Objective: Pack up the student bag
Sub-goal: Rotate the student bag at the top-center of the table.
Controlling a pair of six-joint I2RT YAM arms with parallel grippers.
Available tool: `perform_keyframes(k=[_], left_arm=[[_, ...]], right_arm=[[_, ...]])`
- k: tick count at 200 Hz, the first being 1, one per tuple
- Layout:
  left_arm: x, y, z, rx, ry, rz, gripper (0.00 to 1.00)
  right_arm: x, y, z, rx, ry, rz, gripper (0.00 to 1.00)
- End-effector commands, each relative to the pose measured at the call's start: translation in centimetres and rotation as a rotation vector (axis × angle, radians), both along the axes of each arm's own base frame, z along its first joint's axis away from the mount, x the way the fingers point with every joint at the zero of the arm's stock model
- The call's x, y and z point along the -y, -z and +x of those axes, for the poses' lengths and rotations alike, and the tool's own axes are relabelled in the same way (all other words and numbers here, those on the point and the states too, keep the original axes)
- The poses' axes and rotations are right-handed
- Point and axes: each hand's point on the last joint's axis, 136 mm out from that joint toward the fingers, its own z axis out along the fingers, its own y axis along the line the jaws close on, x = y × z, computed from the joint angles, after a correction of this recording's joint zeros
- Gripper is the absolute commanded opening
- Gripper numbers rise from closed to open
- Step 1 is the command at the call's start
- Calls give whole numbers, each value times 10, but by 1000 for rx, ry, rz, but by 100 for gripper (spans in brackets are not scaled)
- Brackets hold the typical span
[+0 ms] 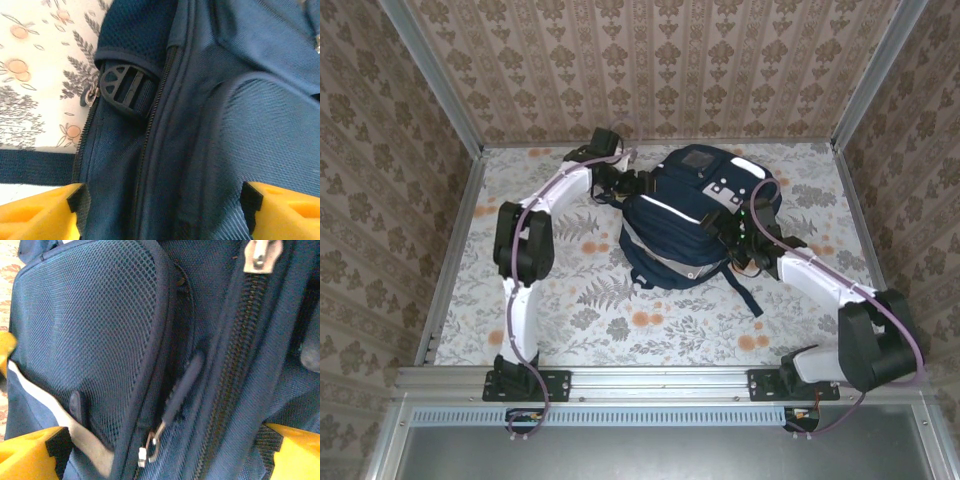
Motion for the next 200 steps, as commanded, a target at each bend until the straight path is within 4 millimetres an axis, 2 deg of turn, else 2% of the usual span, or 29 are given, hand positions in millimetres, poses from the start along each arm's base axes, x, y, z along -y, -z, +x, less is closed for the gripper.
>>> perform_keyframes(k=[1, 17, 26, 35, 38, 48, 73, 105, 112, 131, 155, 179, 200], left_arm=[[3, 14, -19, -74, 88, -14, 68], [2, 17, -27, -82, 95, -38, 44], [2, 16, -32, -83, 93, -54, 26], [0, 16, -38, -85, 86, -58, 4], [-1, 14, -39, -80, 81, -59, 0], [-7, 13, -46, -74, 60, -54, 0], [-25, 10, -68, -66, -7, -41, 0], [-43, 10, -112, -93, -90, -48, 0], [-32, 6, -129, -93, -74, -55, 0], [-25, 7, -163, -112, -97, -48, 0], [7, -1, -198, -113, -70, -81, 0], [49, -11, -216, -121, -6, -135, 0], [90, -15, -220, -133, 60, -169, 0]], right_arm=[[-11, -4, 25, 24, -30, 42, 89], [-14, 2, 32, 9, -58, 36, 73], [-15, 5, 36, 9, -68, 30, 61], [-15, 6, 41, 13, -79, 19, 51], [-15, 7, 42, 11, -85, 14, 47], [-16, 7, 47, 9, -102, -2, 39], [-18, 8, 61, -11, -170, -48, 28], [-25, 8, 86, -22, -252, -78, 27], [-26, 8, 92, -21, -265, -84, 27], [-29, 5, 111, -8, -297, -93, 28], [-28, 9, 132, -14, -335, -111, 30], [-21, 5, 155, 7, -335, -117, 32], [-14, -2, 167, 18, -335, -116, 39]])
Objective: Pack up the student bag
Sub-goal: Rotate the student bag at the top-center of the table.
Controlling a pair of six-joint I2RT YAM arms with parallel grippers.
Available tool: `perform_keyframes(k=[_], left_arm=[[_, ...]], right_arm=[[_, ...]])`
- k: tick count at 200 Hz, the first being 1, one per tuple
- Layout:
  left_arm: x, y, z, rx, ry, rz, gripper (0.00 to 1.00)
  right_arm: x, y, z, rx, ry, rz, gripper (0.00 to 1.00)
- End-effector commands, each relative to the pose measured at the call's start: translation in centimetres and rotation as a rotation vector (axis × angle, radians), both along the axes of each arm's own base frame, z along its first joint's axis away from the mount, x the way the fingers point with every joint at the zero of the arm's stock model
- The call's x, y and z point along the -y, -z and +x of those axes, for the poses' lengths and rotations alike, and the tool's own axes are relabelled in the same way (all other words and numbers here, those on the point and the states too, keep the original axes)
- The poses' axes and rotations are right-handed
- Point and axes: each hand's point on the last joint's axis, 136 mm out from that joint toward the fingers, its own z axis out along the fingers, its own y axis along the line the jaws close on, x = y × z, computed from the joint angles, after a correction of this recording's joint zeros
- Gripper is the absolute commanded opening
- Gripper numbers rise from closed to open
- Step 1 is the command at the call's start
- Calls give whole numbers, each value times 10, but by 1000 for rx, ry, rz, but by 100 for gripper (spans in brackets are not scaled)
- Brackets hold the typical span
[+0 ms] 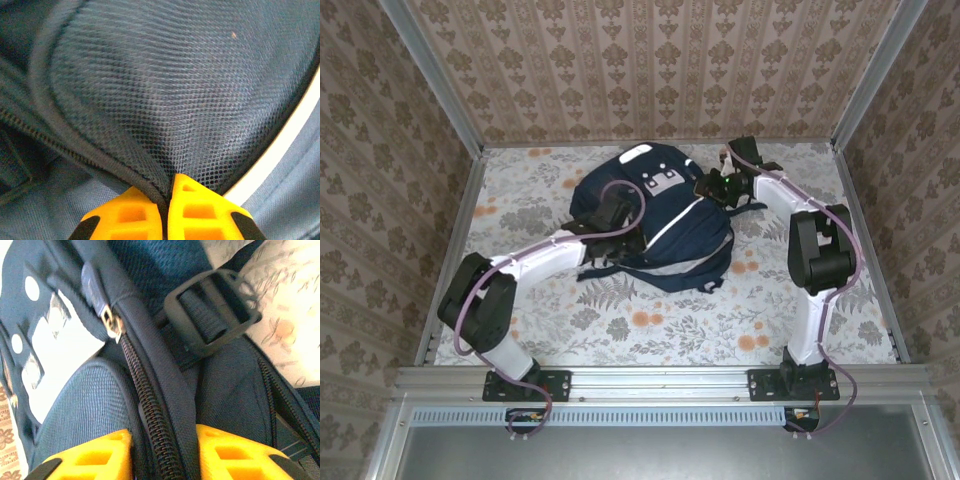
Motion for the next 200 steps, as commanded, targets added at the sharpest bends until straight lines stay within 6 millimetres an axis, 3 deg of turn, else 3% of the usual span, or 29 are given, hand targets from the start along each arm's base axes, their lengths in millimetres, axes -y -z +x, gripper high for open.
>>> perform_keyframes(k=[1, 20, 40, 46, 64, 69, 99, 129, 156, 160, 200], left_arm=[[88, -22, -52, -79, 286, -186, 0], [116, -23, -47, -76, 322, -181, 0], [129, -26, -38, -57, 322, -167, 1], [131, -29, -36, -52, 319, -171, 7], [128, -37, -33, -27, 305, -168, 44], [126, -40, -33, -21, 300, -161, 50], [93, -53, -38, 20, 248, -88, 64], [51, -54, -45, 23, 169, -42, 65], [10, -39, -46, -11, 95, -18, 65], [3, -37, -44, -17, 81, -16, 65], [-37, -3, -19, -86, -17, -49, 72]], right_arm=[[2, -5, 24, 34, 23, -4, 39], [15, -14, 23, 44, 34, -26, 46], [33, -31, 10, 72, 65, -43, 51], [40, -35, 4, 77, 78, -54, 52], [54, -49, -19, 95, 102, -84, 56], [56, -54, -26, 102, 107, -89, 56], [64, -65, -68, 115, 126, -111, 61], [75, -67, -102, 123, 159, -152, 65], [85, -56, -123, 98, 179, -196, 67], [84, -65, -127, 120, 183, -189, 67], [57, -62, -158, 111, 148, -154, 64]])
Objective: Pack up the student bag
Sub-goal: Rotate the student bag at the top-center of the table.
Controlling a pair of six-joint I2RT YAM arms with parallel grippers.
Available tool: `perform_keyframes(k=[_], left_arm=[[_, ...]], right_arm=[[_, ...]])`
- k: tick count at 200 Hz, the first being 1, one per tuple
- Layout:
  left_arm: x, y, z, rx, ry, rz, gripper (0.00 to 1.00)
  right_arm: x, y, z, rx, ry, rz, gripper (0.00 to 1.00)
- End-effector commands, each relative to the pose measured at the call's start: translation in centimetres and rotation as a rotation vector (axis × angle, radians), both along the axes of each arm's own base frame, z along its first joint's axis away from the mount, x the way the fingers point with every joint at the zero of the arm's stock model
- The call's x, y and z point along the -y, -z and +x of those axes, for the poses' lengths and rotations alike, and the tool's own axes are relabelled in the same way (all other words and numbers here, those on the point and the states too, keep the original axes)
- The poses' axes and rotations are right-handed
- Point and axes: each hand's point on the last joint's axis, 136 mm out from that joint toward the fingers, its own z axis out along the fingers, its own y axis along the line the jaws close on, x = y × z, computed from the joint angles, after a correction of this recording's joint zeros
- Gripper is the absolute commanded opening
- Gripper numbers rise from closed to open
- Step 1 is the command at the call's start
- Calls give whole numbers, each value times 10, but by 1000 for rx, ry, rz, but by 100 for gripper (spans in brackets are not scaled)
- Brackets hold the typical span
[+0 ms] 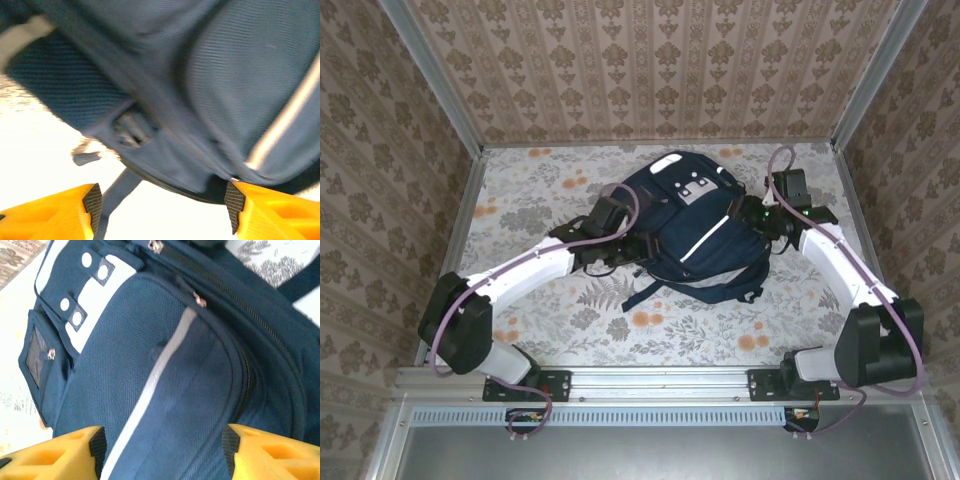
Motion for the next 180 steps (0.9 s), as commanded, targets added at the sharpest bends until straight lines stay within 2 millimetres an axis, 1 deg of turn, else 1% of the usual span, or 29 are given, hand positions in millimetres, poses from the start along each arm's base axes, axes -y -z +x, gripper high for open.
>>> perform_keyframes(k=[1, 5, 22, 45, 71, 88, 106, 113, 117, 121, 130, 141, 146, 153, 159, 161, 163, 180], left_arm=[[-17, 23, 11, -43, -32, -13, 72], [-19, 26, 15, -49, -42, -16, 75], [-24, 39, 31, -68, -62, -34, 75], [-20, 55, 50, -94, -72, -40, 75], [-17, 72, 61, -115, -86, -22, 74], [-15, 84, 65, -139, -100, -11, 71], [-14, 92, 70, -147, -126, -14, 60], [-13, 92, 73, -141, -134, -20, 50], [-13, 93, 74, -138, -138, -21, 42], [-13, 93, 75, -137, -146, -22, 37], [-12, 90, 78, -126, -158, -27, 21], [-14, 87, 80, -112, -172, -23, 6], [-15, 85, 80, -107, -176, -20, 1], [-16, 83, 80, -98, -184, -13, 0], [-16, 80, 79, -90, -186, -12, 0], [-15, 79, 78, -88, -186, -13, 0], [-15, 78, 78, -84, -186, -14, 0], [-12, 72, 71, -70, -202, -17, 0]], right_arm=[[-16, -1, -25, -15, -11, 2, 64], [-19, 1, -29, -20, -16, 0, 63], [-32, 8, -45, -34, -35, -4, 62], [-46, 23, -63, -65, -58, -15, 61], [-58, 33, -71, -84, -74, -4, 60], [-60, 40, -71, -92, -78, -20, 61], [-59, 47, -67, -99, -90, -54, 60], [-58, 49, -64, -99, -98, -74, 61], [-57, 50, -62, -98, -100, -89, 60], [-56, 52, -59, -98, -104, -102, 61], [-52, 54, -53, -102, -108, -129, 61], [-45, 56, -43, -107, -106, -153, 61], [-42, 57, -39, -108, -105, -160, 61], [-38, 57, -32, -110, -101, -170, 61], [-33, 53, -27, -96, -96, -175, 60], [-32, 59, -25, -112, -97, -182, 60], [-31, 60, -24, -116, -95, -183, 61], [-19, 62, -8, -110, -88, -203, 61]])
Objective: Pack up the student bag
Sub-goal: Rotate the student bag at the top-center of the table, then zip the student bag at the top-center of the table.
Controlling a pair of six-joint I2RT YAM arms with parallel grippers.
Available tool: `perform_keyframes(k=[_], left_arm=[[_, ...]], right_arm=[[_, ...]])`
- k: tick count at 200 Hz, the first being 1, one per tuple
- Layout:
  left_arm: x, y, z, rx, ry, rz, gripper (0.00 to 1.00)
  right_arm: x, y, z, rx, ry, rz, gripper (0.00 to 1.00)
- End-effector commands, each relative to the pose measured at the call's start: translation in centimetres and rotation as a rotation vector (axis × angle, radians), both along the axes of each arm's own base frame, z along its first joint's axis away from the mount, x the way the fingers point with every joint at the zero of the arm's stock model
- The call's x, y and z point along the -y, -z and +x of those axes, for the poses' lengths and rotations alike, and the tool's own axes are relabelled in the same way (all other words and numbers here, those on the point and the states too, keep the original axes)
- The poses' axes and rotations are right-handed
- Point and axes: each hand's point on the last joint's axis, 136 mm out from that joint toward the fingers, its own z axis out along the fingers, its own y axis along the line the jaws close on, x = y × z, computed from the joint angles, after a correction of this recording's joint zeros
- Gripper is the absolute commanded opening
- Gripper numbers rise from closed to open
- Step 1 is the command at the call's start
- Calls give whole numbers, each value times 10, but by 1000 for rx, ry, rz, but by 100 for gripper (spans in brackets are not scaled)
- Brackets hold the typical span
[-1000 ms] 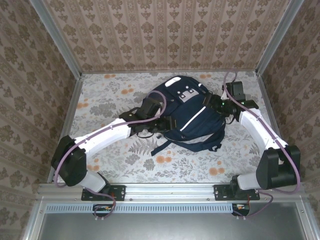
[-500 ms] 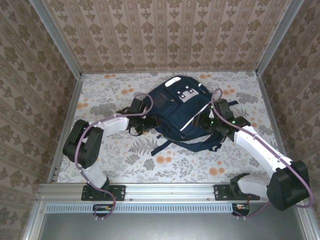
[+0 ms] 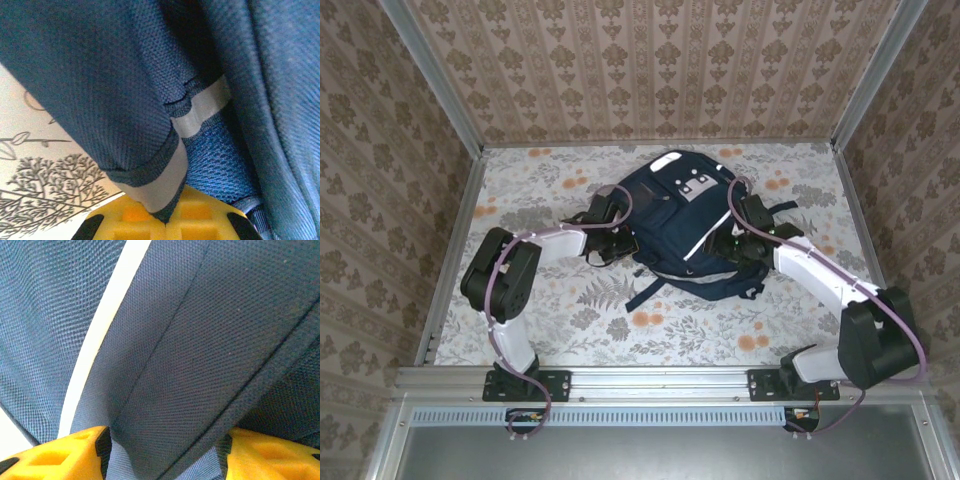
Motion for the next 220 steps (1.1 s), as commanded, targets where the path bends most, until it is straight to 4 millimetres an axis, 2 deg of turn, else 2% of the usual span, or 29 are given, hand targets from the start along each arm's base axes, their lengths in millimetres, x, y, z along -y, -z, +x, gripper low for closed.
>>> perform_keyframes(k=[1, 31, 55, 81, 102, 107, 118, 149, 164, 220], left_arm=[[-1, -19, 3, 68, -56, 13, 0], [23, -29, -17, 81, -45, 1, 0], [41, -33, -27, 94, -34, -9, 0], [50, -29, -28, 86, -37, -32, 0], [53, -28, -26, 87, -30, -46, 0], [54, -28, -27, 87, -27, -50, 0], [57, -31, -26, 88, -22, -63, 0], [62, -31, -27, 79, -3, -81, 0], [63, -29, -26, 72, 7, -85, 0], [62, -24, -25, 62, 41, -98, 0]], right_arm=[[27, -1, 32, 52, 10, -94, 61], [41, -4, 58, 48, -5, -134, 61], [46, -17, 67, 62, 6, -141, 61], [47, -39, 56, 109, 29, -143, 62], [48, -45, 31, 98, 42, -173, 62], [44, -55, 24, 129, 38, -160, 62], [33, -56, 10, 150, 19, -152, 62], [-4, -45, -25, 183, -40, -158, 59], [-27, -37, -32, 213, -63, -139, 54], [-83, 1, -47, 181, -109, -195, 42]])
